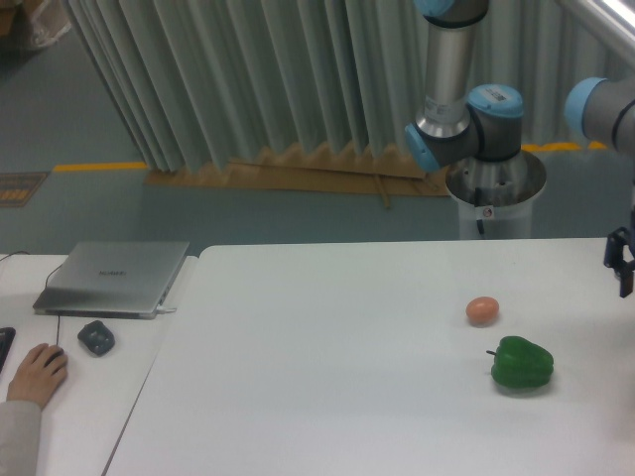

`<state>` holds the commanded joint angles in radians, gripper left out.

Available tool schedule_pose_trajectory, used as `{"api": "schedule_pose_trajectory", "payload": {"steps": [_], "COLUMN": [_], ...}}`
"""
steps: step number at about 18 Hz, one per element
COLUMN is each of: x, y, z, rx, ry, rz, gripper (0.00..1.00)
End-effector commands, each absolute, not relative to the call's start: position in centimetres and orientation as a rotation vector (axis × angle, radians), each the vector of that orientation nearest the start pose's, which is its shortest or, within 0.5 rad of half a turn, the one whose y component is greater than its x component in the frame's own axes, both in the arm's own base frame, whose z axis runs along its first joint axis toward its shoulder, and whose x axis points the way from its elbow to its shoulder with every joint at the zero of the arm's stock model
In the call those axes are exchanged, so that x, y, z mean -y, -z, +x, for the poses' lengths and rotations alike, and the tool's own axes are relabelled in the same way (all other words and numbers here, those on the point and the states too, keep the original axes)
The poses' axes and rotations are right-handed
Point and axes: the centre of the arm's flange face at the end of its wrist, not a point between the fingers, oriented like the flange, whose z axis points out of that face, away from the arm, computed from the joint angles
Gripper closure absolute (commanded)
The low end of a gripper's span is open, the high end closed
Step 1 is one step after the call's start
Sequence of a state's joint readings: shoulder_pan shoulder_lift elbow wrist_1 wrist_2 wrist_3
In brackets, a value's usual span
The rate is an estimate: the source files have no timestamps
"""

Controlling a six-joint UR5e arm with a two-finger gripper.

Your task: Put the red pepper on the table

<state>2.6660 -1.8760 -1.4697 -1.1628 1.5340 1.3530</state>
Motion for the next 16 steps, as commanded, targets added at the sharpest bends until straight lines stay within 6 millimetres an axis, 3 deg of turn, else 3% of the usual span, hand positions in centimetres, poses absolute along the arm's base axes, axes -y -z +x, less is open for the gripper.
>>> {"api": "schedule_pose_trajectory", "payload": {"steps": [9, 16], "x": [-40.8, -38.6], "y": [-41.4, -38.9], "z": [-50.4, -54.1], "rx": [-0.38, -0.295], "ry": [-0.288, -0.324], "rz": [-2.997, -3.037], "gripper": [0.0, 0.0]}}
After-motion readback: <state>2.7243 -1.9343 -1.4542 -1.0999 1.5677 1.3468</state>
